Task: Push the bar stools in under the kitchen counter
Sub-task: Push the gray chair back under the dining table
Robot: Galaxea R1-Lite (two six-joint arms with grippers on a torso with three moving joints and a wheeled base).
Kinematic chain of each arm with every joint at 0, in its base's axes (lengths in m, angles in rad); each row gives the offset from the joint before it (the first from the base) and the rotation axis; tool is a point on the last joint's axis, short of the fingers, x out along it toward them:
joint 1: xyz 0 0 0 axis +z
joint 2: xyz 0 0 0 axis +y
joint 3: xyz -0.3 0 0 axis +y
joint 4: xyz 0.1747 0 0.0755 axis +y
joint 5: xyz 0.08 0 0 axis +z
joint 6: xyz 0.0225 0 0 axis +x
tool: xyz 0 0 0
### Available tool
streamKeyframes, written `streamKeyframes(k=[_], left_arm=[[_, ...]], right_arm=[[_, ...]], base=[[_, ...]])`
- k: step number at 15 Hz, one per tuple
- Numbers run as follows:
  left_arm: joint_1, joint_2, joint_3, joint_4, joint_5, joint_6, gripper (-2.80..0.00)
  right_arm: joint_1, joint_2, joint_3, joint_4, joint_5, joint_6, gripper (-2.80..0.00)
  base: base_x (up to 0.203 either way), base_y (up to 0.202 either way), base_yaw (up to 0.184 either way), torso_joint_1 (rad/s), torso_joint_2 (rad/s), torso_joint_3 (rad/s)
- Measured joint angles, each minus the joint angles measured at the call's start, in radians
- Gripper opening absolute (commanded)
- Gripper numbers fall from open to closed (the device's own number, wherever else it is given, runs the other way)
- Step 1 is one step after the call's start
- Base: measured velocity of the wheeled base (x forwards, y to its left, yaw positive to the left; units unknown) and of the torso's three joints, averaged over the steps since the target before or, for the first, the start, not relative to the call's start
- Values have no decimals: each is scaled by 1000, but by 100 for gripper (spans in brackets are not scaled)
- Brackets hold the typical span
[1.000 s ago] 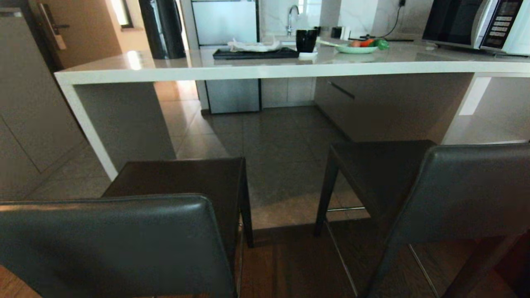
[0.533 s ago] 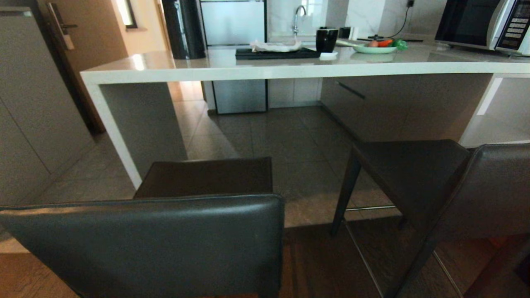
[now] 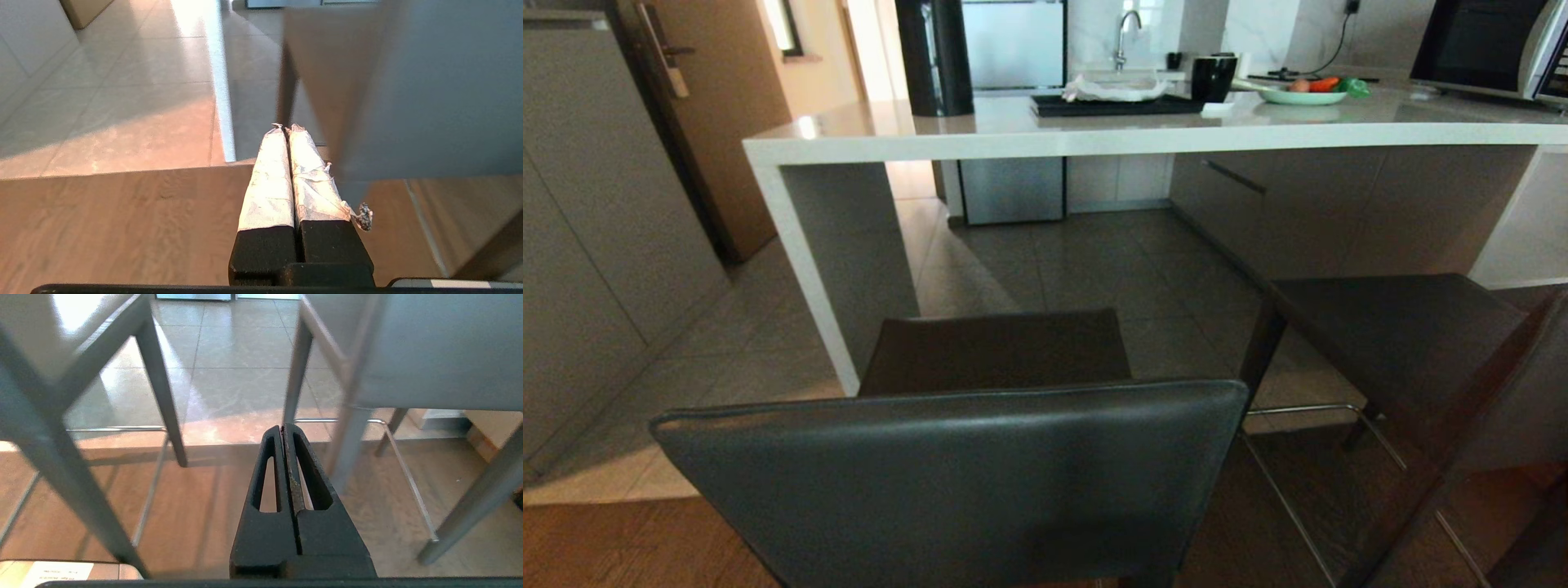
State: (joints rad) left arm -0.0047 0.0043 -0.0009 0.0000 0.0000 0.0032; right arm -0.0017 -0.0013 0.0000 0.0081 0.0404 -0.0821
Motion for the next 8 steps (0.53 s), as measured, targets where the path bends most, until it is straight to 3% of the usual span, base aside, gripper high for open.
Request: streamKeyframes(k=[4,8], left_arm=[[0,0,0,0,0,0,-280],[1,0,1,0,0,-1,-280]], right_arm=[[0,0,0,0,1,0,-280],[1,0,0,1,0,-1,-280]], base=[[0,172,0,1,0,1],[0,20,0,1,1,0]])
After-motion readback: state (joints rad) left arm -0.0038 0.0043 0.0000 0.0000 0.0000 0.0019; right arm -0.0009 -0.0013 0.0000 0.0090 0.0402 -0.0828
